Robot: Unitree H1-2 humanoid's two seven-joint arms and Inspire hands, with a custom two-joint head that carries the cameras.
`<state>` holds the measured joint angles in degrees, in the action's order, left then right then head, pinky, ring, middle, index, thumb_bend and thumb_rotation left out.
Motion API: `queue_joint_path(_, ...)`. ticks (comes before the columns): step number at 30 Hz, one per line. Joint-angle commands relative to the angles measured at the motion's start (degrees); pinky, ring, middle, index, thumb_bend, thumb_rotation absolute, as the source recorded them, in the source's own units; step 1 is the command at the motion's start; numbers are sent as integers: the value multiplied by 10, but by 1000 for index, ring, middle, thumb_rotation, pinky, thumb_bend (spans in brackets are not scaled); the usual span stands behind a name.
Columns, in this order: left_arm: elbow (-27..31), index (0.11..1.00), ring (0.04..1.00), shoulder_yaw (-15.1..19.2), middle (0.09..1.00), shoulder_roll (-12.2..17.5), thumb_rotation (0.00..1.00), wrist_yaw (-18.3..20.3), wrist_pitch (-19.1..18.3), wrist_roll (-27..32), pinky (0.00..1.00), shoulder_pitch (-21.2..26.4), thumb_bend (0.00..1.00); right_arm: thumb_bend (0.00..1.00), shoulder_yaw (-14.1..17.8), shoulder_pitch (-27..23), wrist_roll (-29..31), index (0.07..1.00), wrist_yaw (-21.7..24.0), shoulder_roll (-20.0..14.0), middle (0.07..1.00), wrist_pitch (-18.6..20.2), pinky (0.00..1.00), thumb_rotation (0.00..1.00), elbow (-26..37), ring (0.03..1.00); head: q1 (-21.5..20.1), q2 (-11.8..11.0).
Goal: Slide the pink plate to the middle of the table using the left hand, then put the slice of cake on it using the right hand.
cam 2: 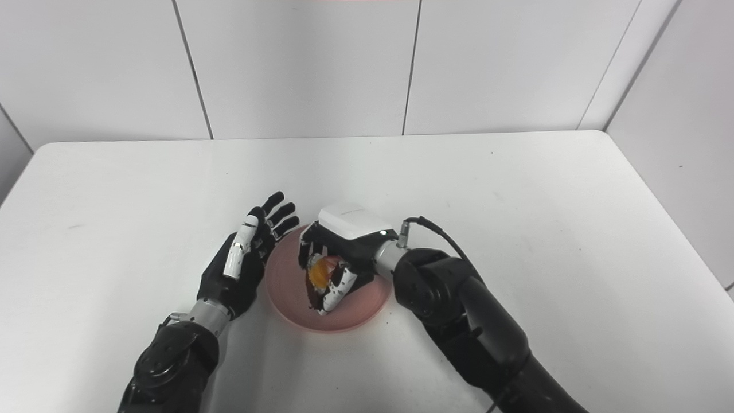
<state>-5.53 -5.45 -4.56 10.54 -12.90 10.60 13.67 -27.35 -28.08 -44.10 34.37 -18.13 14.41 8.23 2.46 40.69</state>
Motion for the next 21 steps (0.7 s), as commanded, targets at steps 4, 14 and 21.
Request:
queue_joint_path(4, -9, 926, 924, -2, 933, 1, 1000, -7, -28, -6, 927, -9, 382, 508, 3, -11, -15, 558, -21, 3, 480, -10, 354, 0, 6, 375, 1, 1)
queue_joint_path(14, -8, 930, 929, -6, 936, 4, 1000, -2, -29, -6, 936, -8, 375, 852, 7, -15, -6, 863, 24, -13, 832, -2, 676, 551, 39, 790, 1, 2)
queue_joint_path(21, -11, 934, 923, -4, 934, 1, 1000, -3, -25, -6, 927, -7, 376, 985, 14, -16, 2, 963, 69, -22, 958, 18, 712, 773, 59, 898, 2, 3)
